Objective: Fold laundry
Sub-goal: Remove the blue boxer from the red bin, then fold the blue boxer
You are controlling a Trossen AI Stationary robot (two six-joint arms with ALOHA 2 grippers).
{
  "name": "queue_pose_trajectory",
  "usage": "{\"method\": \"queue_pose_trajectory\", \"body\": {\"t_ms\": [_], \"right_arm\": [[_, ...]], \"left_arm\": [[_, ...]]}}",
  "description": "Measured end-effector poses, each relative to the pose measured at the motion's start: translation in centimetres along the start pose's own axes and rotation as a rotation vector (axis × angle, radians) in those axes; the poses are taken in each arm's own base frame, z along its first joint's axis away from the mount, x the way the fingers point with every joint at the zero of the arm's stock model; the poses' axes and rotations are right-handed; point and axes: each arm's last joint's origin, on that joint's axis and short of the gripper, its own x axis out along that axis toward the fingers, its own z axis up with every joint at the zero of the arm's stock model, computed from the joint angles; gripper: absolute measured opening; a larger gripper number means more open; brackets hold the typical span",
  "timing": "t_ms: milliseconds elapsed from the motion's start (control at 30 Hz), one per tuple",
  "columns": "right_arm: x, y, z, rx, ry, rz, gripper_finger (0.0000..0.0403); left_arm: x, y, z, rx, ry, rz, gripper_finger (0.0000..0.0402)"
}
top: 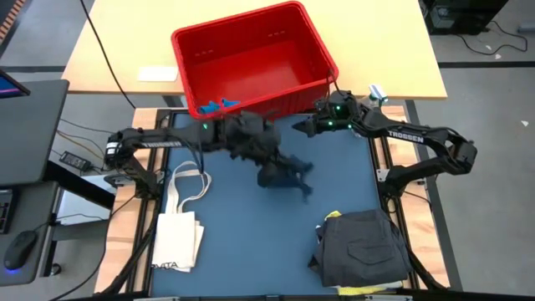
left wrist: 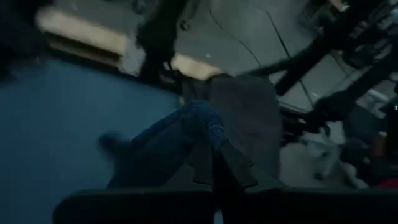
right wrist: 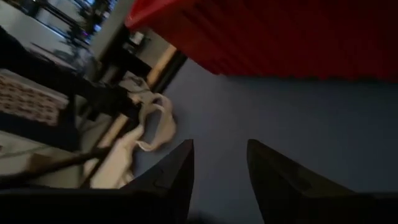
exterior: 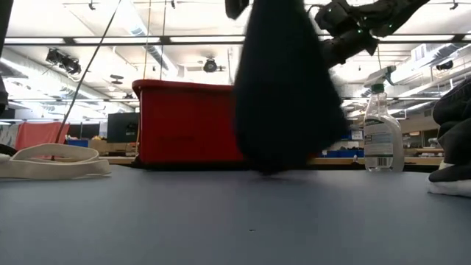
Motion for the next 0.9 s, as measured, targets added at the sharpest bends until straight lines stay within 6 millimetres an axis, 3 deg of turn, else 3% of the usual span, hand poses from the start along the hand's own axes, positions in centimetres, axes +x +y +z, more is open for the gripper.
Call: {"method": "queue_pose_trajectory", "body": {"t_ms": [100, 200, 367, 467, 667, 900], "right_arm": [[-0.4, 0.3, -0.6, -0.011, 0.031, -0.040, 0.0156], [-0.5, 0.4, -1.4, -0.001, 0.087, -0.062, 0.0156], [-0.2, 1.0, -3.1, 0.006, 0.206, -0.092, 0.0156], [0.0, 1.6, -4.4, -0.008, 0.266, -0.125, 0.0156], [1.5, 2.7, -7.5, -0.006, 0.421, -0.162, 0.0156], [4.1, 3.2, -11.6, 0.062, 0.603, -0.231, 0.0156]], "left_arm": [[1.1, 1.0, -2.9, -0.074, 0.095, 0.039, 0.0002], [1.9, 3.5, -6.7, -0.183, 0.212, 0.152, 0.0019], [2.1, 8.9, -14.4, -0.420, 0.414, 0.323, 0.0081], [1.9, 10.5, -17.1, -0.500, 0.477, 0.298, 0.0124], [1.8, 10.6, -17.9, -0.462, 0.495, 0.241, 0.0193], [1.2, 11.1, -17.1, -0.379, 0.450, 0.223, 0.0221]]}}
